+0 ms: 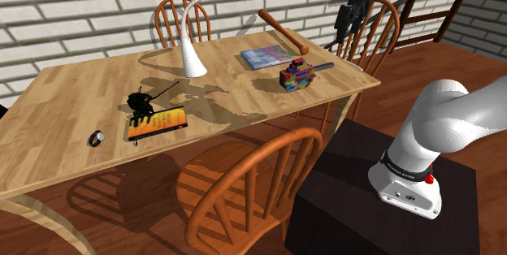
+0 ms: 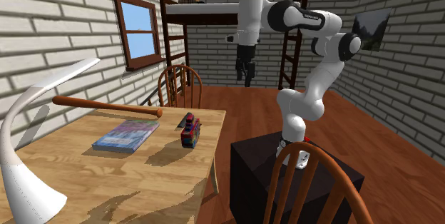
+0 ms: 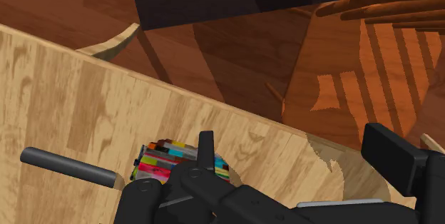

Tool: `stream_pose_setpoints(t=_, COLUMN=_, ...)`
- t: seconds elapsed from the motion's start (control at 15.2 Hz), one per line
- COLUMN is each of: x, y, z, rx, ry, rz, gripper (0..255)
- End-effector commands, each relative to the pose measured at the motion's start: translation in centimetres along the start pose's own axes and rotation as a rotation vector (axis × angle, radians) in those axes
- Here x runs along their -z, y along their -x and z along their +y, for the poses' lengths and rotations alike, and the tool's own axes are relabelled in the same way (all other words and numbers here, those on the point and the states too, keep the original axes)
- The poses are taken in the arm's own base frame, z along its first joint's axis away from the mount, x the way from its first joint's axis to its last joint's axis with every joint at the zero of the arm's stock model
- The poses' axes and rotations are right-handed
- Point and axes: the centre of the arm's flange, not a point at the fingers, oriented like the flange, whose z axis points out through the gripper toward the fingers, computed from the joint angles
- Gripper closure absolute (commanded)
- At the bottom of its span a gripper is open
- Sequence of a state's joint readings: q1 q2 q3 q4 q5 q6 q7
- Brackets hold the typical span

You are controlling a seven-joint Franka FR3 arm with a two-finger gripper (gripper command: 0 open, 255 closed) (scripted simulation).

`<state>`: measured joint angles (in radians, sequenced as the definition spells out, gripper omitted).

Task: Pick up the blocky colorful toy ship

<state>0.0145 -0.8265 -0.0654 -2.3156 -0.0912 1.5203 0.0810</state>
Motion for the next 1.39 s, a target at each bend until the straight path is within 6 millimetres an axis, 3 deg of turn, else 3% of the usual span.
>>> stream_pose_setpoints(t=0.0, x=0.0, y=0.0, z=0.0, rx=0.000, ry=0.000, rz=0.000, gripper=0)
stream_pose_setpoints(t=0.66, x=-6.2, y=-12.3, z=3.8, rx=-0.159, ry=0.006, rz=-0.081, gripper=0)
stream_pose_setpoints(t=1.32, x=-13.3, y=-23.2, z=9.5, rx=-0.318, ry=0.011, rz=-0.161, gripper=0)
